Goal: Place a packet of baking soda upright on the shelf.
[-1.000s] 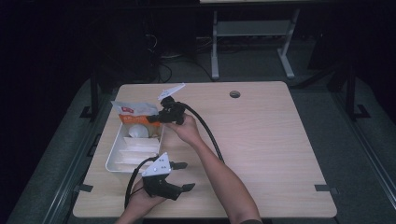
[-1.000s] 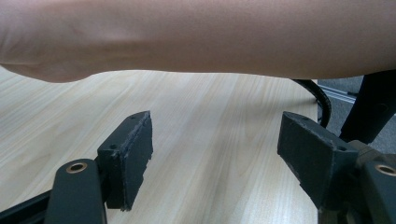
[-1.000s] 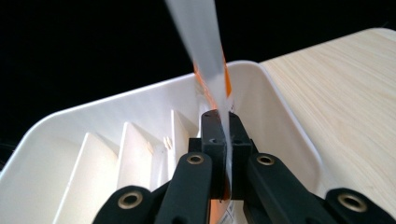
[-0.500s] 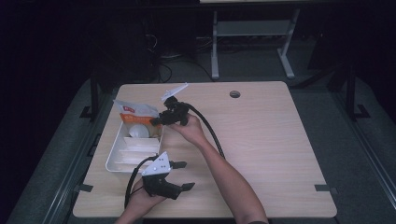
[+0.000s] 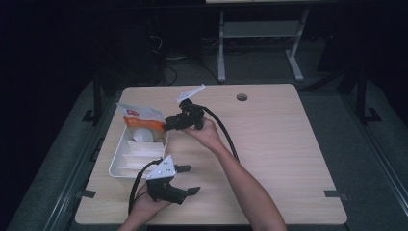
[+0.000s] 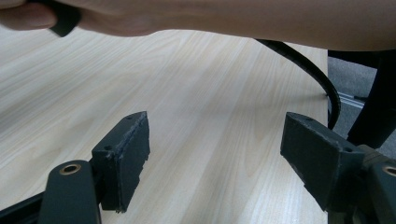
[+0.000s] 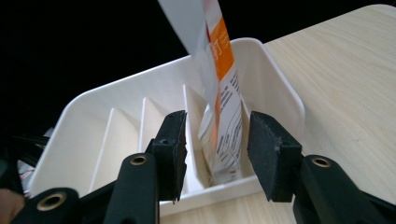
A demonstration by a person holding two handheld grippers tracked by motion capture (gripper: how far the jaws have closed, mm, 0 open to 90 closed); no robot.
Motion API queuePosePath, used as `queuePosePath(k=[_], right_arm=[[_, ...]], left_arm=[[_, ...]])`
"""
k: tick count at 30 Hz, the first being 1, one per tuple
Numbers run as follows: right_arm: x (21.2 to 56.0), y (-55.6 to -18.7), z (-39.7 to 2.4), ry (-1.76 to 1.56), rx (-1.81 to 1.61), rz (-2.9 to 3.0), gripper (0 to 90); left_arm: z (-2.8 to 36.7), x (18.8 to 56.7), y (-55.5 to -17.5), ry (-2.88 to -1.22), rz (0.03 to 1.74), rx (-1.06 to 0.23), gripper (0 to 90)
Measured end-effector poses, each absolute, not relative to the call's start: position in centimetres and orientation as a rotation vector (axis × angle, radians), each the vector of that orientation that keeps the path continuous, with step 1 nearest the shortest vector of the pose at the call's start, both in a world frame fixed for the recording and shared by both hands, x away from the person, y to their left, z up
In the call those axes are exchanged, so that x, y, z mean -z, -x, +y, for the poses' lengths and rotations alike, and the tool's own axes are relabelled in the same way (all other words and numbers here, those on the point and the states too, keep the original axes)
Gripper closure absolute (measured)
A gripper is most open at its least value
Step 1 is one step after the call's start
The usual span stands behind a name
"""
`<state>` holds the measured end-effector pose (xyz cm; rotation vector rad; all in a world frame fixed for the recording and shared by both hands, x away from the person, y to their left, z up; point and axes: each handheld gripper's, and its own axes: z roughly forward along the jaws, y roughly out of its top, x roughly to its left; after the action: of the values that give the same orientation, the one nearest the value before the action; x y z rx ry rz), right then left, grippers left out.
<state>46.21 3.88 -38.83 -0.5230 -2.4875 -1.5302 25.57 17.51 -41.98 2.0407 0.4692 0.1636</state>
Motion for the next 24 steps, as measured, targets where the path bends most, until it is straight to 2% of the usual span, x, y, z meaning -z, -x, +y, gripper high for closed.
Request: queuePosePath(k=[4,24], right_arm=[[38.6,-46.0,2.5,0.528,1.546,-2.453,50.2],[38.8,-45.4,-2.8,0.604,1.547,-2.43,44.3]], left_arm=[[17.6,42.0,-25.6,-2.038,0.479,-0.164,22.9],[17.6,42.1,-25.8,-2.048,0.49,-0.164,22.2]])
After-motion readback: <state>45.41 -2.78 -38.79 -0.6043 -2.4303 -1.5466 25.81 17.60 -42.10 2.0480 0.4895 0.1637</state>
